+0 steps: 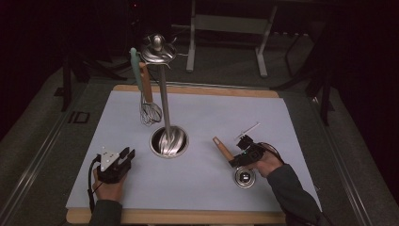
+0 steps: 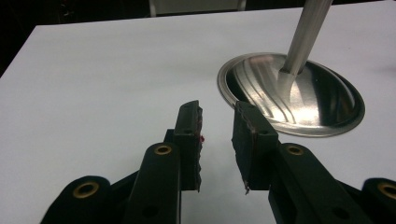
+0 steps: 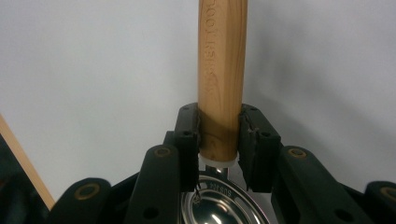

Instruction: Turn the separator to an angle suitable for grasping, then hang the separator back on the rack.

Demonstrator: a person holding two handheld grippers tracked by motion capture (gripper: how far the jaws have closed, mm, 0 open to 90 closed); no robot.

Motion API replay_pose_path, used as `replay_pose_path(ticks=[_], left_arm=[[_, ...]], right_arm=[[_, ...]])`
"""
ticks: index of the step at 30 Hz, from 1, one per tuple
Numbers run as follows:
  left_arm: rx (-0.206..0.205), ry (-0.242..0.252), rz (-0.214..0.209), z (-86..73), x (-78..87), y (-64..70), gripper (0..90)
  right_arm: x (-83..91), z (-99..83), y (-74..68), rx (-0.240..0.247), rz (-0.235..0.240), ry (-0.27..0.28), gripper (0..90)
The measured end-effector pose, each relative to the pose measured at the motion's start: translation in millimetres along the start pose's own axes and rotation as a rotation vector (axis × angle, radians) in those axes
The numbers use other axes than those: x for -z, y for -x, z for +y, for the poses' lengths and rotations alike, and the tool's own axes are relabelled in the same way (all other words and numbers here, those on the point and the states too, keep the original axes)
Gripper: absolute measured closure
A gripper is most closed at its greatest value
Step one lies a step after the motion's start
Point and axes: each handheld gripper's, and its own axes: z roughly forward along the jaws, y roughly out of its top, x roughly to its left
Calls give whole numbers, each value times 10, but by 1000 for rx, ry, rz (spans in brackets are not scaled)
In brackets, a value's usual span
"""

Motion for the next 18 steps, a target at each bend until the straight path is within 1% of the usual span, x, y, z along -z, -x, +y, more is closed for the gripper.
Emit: replay_pose_path(ticks=[2,4,5,6,8,11,12,14,16,18], left_arm=[[0,-1,-1,0,-1,-1,719],[-2,-4,-1,1,-3,-1,718],[-2,-4,-1,1,-3,-1,718],[-3,-5,0,2,-6,1,718],[-4,-6,1,2,-7,5,718],[-4,-6,1,2,-7,5,718],[-4,-7,1,2,-6,5,718],[-5,-7,1,2,-5,5,717],[-6,-6,2,2,-5,6,718],[-5,-6,2,2,-6,6,718]], right_arm=[[13,12,-5,3,0,4,709],[59,66,-38,14,-6,30,709],[59,66,-38,14,-6,30,709],[85,102,-65,11,-3,56,710],[92,116,-75,15,-4,65,710],[120,173,-128,30,-4,92,710],[129,202,-169,39,-4,103,709],[132,212,-183,42,-5,110,710],[158,253,-238,56,-8,140,710],[168,264,-251,59,-7,147,710]])
